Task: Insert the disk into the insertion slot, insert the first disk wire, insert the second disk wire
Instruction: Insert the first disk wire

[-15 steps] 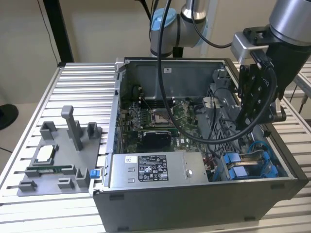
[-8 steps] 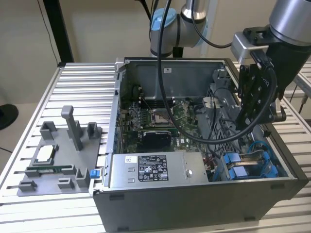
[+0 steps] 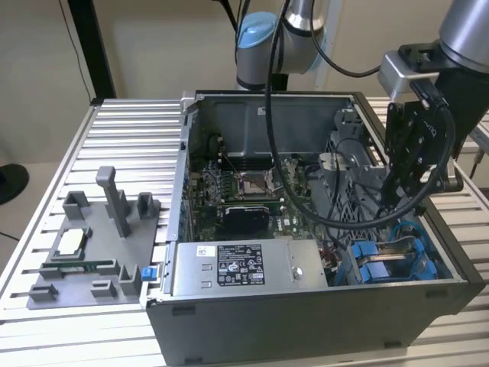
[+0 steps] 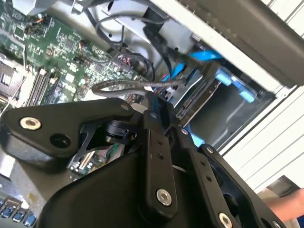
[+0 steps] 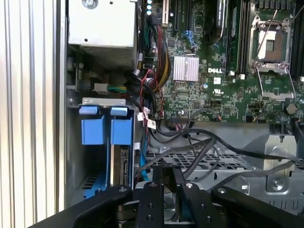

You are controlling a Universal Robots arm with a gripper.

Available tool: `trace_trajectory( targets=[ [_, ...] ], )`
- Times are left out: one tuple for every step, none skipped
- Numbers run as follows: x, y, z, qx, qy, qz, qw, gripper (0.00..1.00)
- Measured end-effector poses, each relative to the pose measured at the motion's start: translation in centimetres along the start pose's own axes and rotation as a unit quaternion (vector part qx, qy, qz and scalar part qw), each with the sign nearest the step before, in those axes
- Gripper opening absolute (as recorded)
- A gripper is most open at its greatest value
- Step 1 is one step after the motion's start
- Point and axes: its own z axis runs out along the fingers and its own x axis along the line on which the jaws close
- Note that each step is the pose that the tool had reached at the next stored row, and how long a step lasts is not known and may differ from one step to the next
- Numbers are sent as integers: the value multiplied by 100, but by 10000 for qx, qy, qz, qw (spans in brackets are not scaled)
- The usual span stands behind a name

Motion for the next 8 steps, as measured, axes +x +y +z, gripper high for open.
trace_trajectory(
  targets=[
    [5,-22,4,-12,1,1,10000,0],
    [10,-41,10,-22,1,2,10000,0],
    [18,-55,17,-31,1,2,10000,0],
    [32,-64,23,-38,2,3,10000,0],
    [55,-70,27,-41,1,3,10000,0],
    [80,-75,32,-43,1,4,10000,0],
    [108,-80,38,-45,1,4,10000,0],
    [136,-82,42,-45,1,4,10000,0]
  ],
)
